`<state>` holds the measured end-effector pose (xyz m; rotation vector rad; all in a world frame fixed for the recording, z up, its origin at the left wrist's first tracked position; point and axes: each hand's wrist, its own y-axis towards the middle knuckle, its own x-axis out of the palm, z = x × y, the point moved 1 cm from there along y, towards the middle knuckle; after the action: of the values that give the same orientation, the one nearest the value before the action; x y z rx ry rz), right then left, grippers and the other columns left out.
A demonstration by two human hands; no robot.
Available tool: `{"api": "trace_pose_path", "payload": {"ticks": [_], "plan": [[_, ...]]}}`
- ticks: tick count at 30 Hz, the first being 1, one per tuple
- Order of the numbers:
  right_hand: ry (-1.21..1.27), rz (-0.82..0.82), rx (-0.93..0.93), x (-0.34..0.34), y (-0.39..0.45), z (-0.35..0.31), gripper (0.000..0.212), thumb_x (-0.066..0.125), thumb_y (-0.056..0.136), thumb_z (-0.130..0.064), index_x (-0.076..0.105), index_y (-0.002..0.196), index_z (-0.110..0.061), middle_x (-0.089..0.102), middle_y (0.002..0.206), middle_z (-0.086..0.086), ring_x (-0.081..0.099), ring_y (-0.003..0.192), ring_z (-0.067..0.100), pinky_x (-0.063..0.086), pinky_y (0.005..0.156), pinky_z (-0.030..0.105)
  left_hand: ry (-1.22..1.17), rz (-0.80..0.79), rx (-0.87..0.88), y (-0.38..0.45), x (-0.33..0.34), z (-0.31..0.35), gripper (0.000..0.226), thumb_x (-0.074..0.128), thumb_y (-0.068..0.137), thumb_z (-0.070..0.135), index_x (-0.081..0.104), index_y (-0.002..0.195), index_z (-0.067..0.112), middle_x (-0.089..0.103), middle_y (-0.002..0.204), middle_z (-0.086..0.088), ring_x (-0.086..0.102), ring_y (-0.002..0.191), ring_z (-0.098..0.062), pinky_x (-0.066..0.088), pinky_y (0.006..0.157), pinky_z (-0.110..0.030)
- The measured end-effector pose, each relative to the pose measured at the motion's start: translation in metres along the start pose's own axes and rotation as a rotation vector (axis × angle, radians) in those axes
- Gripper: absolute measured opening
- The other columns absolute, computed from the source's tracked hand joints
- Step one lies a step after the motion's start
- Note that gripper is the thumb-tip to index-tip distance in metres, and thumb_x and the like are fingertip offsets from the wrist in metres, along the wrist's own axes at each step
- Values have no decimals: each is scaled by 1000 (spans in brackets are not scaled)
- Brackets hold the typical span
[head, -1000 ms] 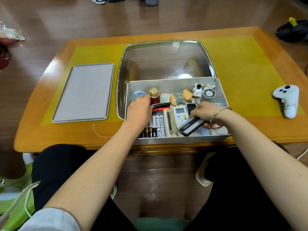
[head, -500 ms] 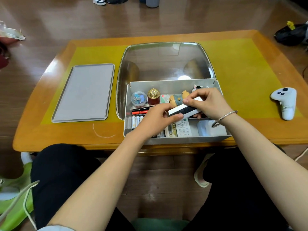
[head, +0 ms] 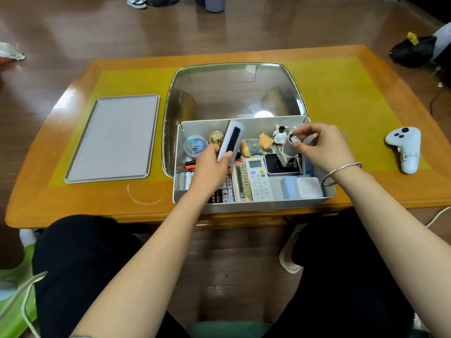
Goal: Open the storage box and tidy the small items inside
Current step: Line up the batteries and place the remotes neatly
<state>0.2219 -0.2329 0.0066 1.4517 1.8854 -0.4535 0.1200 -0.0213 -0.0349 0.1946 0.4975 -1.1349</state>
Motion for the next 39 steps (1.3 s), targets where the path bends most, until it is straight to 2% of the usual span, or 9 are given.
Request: {"api": "trace_pose_path", "payload": {"ticks": [4, 7, 11, 14, 18, 26, 29, 32, 39], "plan": [[-131, 56, -15, -8, 7, 8, 23, 70, 81, -18, 68, 104, -17, 61, 102, 6, 51, 83, 17, 45, 85, 34, -92, 38, -32, 0, -5, -5, 12, 45, 101, 23, 41, 107, 14, 61, 106, -4, 63, 59, 7, 41, 42, -10], [-172, 84, -14, -16, 13, 9, 25, 66, 85, -26, 66, 107, -15, 61, 101, 5, 49, 82, 15, 38, 81, 28, -107, 50, -43, -1, -2, -7, 20, 42, 101, 24, 40, 114, 9, 62, 106, -6, 64, 60, 5, 42, 43, -10], [-426, -72, 80, -15, 9, 16, 24, 56, 87, -11, 66, 109, -12, 67, 108, 14, 59, 100, 33, 47, 89, 35, -145, 55, -51, -6, 6, -6, 17, 40, 102, 24, 38, 113, 11, 58, 102, 1, 63, 70, -4, 42, 44, -8], [-699, -178, 129, -4, 2, 15, 29, 57, 85, -10, 64, 112, -14, 65, 107, 19, 61, 96, 39, 51, 77, 36, -123, 70, -49, -9, 9, -6, 11, 41, 102, 22, 37, 107, 14, 51, 91, 12, 55, 76, -1, 40, 46, -4], [-906, -235, 154, 13, 3, 3, 22, 59, 85, -14, 62, 105, -6, 63, 100, 17, 62, 90, 35, 41, 62, 30, -77, 23, -68, -9, 12, -8, 12, 39, 102, 24, 34, 107, 14, 47, 90, 14, 50, 76, 1, 41, 46, -8], [-894, -240, 194, 23, 11, 0, 24, 62, 83, -8, 59, 107, -4, 60, 109, 18, 60, 98, 37, 41, 66, 32, -33, -51, -93, -7, 15, -6, 18, 36, 103, 29, 33, 109, 12, 51, 88, 4, 54, 78, -10, 48, 65, -32], [-853, -204, 170, 24, 9, 2, 19, 61, 83, -6, 59, 101, -1, 60, 105, 21, 59, 94, 38, 40, 64, 32, -53, -56, -100, -7, 14, -7, 19, 36, 102, 29, 34, 111, 12, 53, 94, 3, 57, 84, -10, 51, 65, -32], [-800, -164, 131, 24, 5, 5, 13, 58, 84, -5, 58, 96, 1, 61, 99, 24, 59, 90, 40, 39, 63, 32, -84, -60, -114, -8, 14, -7, 20, 37, 102, 29, 35, 112, 11, 55, 103, -2, 60, 93, -19, 55, 77, -40], [-639, 46, 29, -3, 0, 10, 25, 58, 85, -15, 52, 108, -7, 64, 94, 27, 58, 88, 46, 37, 63, 36, -114, -39, -120, -9, 14, -7, 16, 38, 102, 28, 35, 109, 14, 53, 101, 2, 61, 96, -22, 56, 79, -42]]}}
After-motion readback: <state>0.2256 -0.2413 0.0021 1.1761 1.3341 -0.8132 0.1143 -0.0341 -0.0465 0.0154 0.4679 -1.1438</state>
